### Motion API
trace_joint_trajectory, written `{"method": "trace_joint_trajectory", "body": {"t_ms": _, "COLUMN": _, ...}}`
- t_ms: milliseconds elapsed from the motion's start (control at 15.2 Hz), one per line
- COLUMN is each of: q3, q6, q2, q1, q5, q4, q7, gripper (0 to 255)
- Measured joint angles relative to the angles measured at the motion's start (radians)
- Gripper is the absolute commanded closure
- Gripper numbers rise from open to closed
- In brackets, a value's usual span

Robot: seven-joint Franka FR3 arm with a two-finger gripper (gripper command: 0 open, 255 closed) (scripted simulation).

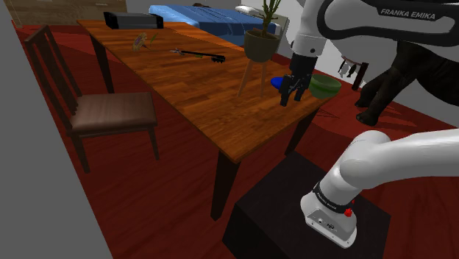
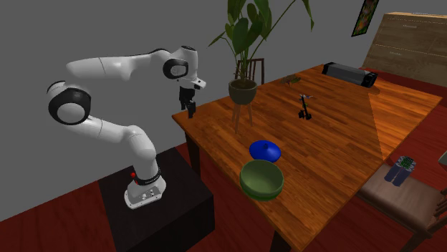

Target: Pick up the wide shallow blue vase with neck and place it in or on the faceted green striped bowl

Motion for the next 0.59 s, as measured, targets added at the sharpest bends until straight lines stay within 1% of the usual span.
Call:
{"method": "trace_joint_trajectory", "body": {"t_ms": 66, "q3": 0.0, "q6": 0.0, "q2": 0.0, "q1": 0.0, "q5": 0.0, "q4": 0.0, "q7": 0.0, "gripper": 0}}
{"method": "trace_joint_trajectory", "body": {"t_ms": 198, "q3": -0.022, "q6": 0.017, "q2": 0.021, "q1": -0.011, "q5": -0.022, "q4": 0.006, "q7": -0.028, "gripper": 0}}
{"method": "trace_joint_trajectory", "body": {"t_ms": 396, "q3": -0.072, "q6": 0.052, "q2": 0.056, "q1": -0.035, "q5": -0.069, "q4": 0.013, "q7": -0.091, "gripper": 0}}
{"method": "trace_joint_trajectory", "body": {"t_ms": 594, "q3": -0.126, "q6": 0.089, "q2": 0.126, "q1": -0.057, "q5": -0.114, "q4": 0.057, "q7": -0.158, "gripper": 0}}
